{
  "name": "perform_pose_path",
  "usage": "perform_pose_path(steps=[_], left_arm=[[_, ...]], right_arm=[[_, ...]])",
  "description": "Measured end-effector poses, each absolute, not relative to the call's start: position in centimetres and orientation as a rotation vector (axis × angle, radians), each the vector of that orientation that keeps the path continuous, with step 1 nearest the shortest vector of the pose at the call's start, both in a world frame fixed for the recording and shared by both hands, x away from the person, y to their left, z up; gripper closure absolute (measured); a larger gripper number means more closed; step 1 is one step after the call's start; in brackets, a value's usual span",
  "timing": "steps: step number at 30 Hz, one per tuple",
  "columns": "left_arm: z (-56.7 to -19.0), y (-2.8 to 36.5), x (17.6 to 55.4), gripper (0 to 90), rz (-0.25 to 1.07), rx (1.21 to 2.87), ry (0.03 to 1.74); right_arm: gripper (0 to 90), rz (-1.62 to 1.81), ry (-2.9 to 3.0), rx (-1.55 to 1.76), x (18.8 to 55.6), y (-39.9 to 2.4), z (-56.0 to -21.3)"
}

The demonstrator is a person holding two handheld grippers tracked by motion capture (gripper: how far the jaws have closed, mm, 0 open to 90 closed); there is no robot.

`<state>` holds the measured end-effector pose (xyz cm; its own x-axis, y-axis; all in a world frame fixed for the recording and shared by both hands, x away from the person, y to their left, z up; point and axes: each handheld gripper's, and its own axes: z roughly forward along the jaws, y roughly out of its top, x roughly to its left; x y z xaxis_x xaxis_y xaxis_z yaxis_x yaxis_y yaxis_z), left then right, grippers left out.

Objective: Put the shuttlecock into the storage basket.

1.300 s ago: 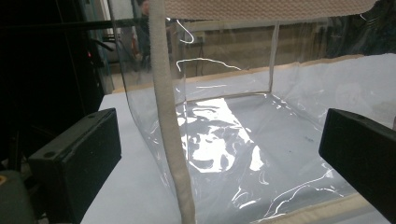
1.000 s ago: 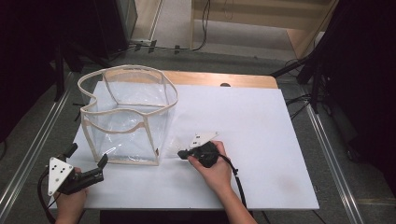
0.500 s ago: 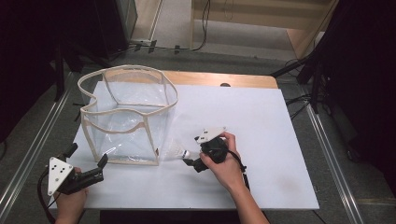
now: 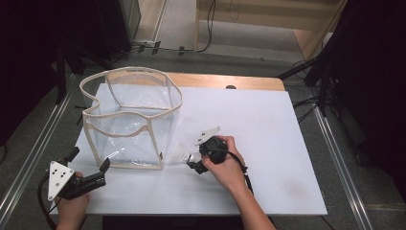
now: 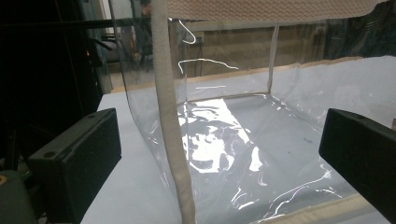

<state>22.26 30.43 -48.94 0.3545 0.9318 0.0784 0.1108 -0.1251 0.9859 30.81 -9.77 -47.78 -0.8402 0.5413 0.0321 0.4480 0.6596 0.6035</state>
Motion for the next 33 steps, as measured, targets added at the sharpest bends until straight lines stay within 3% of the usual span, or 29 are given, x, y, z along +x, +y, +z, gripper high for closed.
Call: perform_pose_path(steps=[10, 24, 26, 33], left_arm=[[-48.9, 30.4, 22.3, 0.0, 0.946, 1.529, 0.979], [-48.9, 30.4, 22.3, 0.0, 0.945, 1.529, 0.978], [-48.9, 30.4, 22.3, 0.0, 0.945, 1.529, 0.978], [-48.9, 30.4, 22.3, 0.0, 0.946, 1.529, 0.979]], right_arm=[[44.7, 0.850, 2.751, 0.823, 31.1, -9.1, -48.4], [55.5, 0.816, 2.800, 0.781, 31.4, -7.9, -49.2], [61.4, 0.803, 2.802, 0.768, 31.4, -7.7, -49.3], [62.7, 0.815, 2.821, 0.752, 31.4, -7.8, -49.2]])
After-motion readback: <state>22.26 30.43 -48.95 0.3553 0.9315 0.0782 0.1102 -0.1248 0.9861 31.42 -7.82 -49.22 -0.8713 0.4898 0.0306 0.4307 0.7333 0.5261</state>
